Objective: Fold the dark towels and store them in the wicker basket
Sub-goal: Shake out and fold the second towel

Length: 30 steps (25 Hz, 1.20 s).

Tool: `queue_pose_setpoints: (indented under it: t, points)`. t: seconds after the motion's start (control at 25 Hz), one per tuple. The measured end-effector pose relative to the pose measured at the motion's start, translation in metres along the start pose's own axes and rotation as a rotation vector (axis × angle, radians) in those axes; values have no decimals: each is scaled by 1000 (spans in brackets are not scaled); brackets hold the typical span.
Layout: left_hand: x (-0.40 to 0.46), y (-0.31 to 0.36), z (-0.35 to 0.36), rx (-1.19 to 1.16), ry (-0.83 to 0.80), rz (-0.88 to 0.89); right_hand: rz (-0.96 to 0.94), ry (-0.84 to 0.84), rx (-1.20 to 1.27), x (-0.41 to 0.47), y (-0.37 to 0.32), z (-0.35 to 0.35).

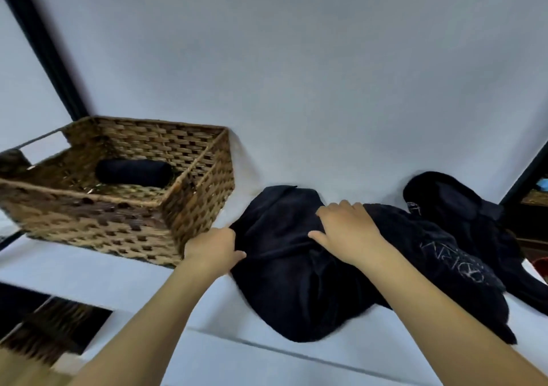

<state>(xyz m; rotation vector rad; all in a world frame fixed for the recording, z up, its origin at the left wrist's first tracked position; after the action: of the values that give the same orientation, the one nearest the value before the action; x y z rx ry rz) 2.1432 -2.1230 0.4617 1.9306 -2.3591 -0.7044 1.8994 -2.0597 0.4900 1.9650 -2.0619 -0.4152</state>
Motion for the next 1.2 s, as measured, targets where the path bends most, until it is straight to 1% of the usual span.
queue_pose_setpoints:
  t: [0.12, 0.16, 0.28, 0.4, 0.48, 0.52, 0.56, 0.6, 0.64, 0.72, 0.76, 0.84, 0.96, 1.08, 1.2]
  points:
    - [-17, -6, 14, -56, 61, -47, -33, -193, -60, 4, -28, 5]
    - [-23, -9, 16, -87, 83, -54, -46, -221, -87, 1, -39, 7]
    - [-39, -22, 16, -108, 173, -98, -95, -134, -118, -10, -63, 7]
    - [-50, -37, 16, -25, 157, -157, -140, -57, -89, -27, -84, -4]
    - [-55, -48, 14, -3, 153, -142, -208, -54, 34, -43, -102, -10]
    - [-57, -55, 12, -12, 155, -127, -216, -103, 178, -50, -109, -13]
    - [-59, -63, 11, -27, 158, -116, -181, -181, 349, -55, -114, -14]
    - [-61, -71, 9, -39, 160, -110, -103, -219, 464, -58, -114, -15]
    - [-62, -81, 7, -49, 167, -106, -28, -216, 475, -58, -113, -14]
    - [-67, -105, 4, -74, 199, -92, 126, -194, 245, -61, -113, -12]
    - [-70, -116, 3, -90, 216, -81, 195, -225, 160, -65, -116, -10]
    - [-76, -136, 5, -168, 226, -58, 294, -280, 90, -74, -122, -7]
    - [-83, -152, 11, -450, 216, -25, 398, -296, 86, -85, -127, -7]
    - [-93, -161, 11, -679, 190, -26, 557, -330, 181, -97, -128, -5]
    - [-105, -167, 11, -902, 153, -25, 610, -301, 246, -113, -128, -2]
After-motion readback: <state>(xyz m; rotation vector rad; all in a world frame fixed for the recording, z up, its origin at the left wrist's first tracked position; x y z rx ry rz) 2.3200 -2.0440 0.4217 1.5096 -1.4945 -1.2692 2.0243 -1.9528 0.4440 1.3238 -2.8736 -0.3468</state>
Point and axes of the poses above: each hand's wrist, its own x-axis towards the middle knuckle, its own z-axis out of the palm, y = z × x, the point moved 1 cm from there along x, towards the middle knuckle, and after that the axes turned 15 degrees about -x, right-handed, at the moved point
